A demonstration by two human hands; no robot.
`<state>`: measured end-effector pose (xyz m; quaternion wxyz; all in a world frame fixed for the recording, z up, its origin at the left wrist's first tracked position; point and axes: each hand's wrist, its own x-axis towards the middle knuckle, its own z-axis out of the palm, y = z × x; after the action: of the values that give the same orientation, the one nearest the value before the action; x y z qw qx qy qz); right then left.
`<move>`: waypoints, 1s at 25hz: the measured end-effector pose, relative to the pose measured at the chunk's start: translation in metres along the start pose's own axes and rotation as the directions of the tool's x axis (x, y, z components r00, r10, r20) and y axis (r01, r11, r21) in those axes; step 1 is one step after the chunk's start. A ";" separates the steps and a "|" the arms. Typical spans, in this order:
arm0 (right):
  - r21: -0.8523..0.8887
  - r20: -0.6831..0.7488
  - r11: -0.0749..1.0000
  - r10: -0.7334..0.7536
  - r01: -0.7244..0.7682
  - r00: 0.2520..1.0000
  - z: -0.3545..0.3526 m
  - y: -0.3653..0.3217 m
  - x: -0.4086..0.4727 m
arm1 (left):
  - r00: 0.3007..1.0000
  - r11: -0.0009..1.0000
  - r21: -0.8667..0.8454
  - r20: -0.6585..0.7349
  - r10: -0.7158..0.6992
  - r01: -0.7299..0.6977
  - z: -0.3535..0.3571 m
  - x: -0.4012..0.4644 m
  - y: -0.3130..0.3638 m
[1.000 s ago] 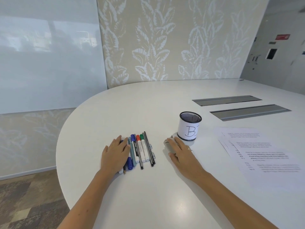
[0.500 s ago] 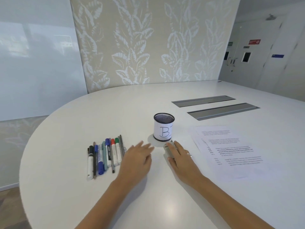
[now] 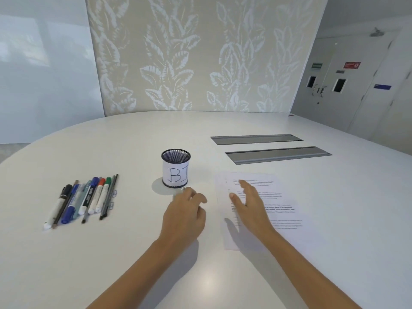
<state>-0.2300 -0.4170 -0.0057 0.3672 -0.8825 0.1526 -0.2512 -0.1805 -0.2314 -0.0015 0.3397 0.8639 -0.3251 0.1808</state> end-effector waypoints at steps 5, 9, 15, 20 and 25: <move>-0.269 -0.021 0.939 0.218 -0.215 0.976 -0.076 0.077 0.025 | 0.953 0.971 0.209 0.250 -0.172 0.120 0.061 0.024 0.042; -0.444 0.055 0.870 0.266 -0.215 0.962 -0.097 0.108 0.023 | 0.831 0.863 -0.039 0.293 -0.473 0.504 0.077 0.051 0.061; -0.612 0.118 0.788 0.177 -0.068 0.977 -0.073 0.108 0.009 | 0.648 0.586 -0.308 0.523 -0.554 0.750 0.079 0.079 0.068; -0.609 0.107 0.786 0.207 -0.101 0.972 -0.083 0.111 0.001 | 0.655 0.437 -0.504 0.431 -0.620 0.745 0.087 0.086 0.071; -0.411 0.193 0.903 0.221 -0.125 0.956 -0.082 0.102 0.009 | 0.667 0.508 -0.433 0.504 -0.549 0.745 0.074 0.084 0.043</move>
<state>-0.2768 -0.5378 -0.0270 0.2183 -0.9445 0.2338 -0.0751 -0.1422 -0.3444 0.0112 0.5862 0.7800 -0.0607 -0.2103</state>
